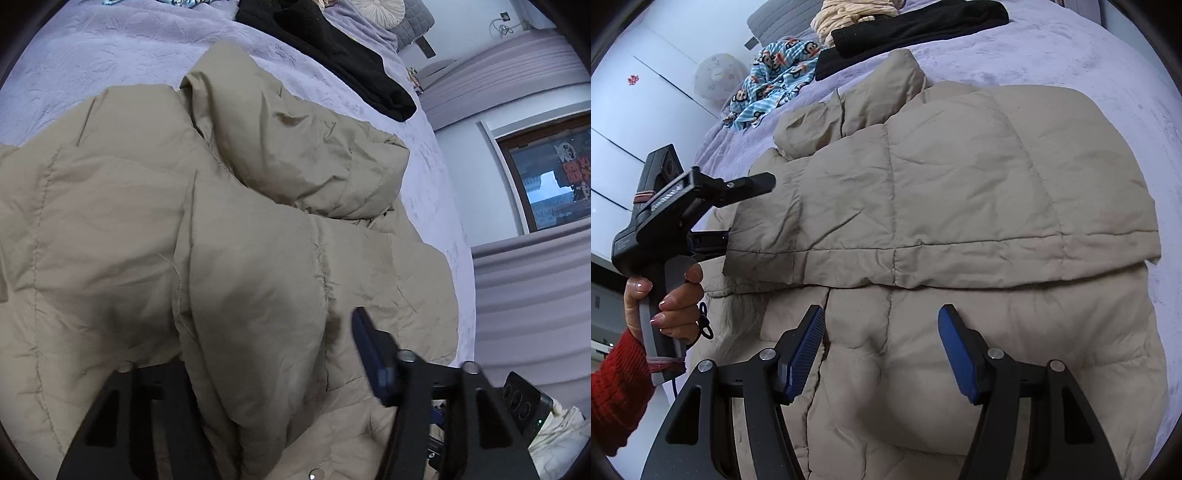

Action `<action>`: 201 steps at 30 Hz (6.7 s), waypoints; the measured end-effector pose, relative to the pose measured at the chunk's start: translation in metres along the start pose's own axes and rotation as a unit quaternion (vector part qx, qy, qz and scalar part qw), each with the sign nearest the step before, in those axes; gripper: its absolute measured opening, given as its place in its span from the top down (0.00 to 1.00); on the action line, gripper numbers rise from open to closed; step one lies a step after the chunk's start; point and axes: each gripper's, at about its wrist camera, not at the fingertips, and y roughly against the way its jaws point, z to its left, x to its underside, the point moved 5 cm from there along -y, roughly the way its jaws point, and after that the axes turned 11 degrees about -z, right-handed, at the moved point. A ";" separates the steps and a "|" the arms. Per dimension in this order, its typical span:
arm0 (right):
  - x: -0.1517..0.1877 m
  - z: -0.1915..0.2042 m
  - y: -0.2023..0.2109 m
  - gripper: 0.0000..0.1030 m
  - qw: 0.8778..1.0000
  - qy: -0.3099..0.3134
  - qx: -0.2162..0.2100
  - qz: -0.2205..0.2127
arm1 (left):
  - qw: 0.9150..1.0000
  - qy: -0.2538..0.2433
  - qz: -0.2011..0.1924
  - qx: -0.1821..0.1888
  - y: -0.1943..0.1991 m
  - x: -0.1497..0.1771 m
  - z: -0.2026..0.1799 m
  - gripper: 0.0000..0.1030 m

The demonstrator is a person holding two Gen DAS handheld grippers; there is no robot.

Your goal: Fold large clothes

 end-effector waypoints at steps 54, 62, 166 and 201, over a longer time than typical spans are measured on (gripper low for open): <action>-0.113 -0.109 -0.007 0.74 0.992 -0.023 0.107 -0.058 | 0.986 -0.072 -0.072 -0.136 0.093 -0.007 0.047 0.55; -0.124 -0.099 0.013 0.73 0.993 -0.019 0.081 -0.083 | 0.983 -0.090 -0.110 -0.114 0.108 -0.022 0.033 0.54; 0.211 -0.144 0.177 0.16 0.842 -0.537 -0.024 -0.036 | 0.965 0.158 0.210 -0.007 0.245 0.283 0.132 0.63; -0.079 -0.072 0.179 0.93 0.941 -0.283 -0.113 -0.148 | 0.988 0.066 -0.122 0.065 0.286 0.002 0.052 0.89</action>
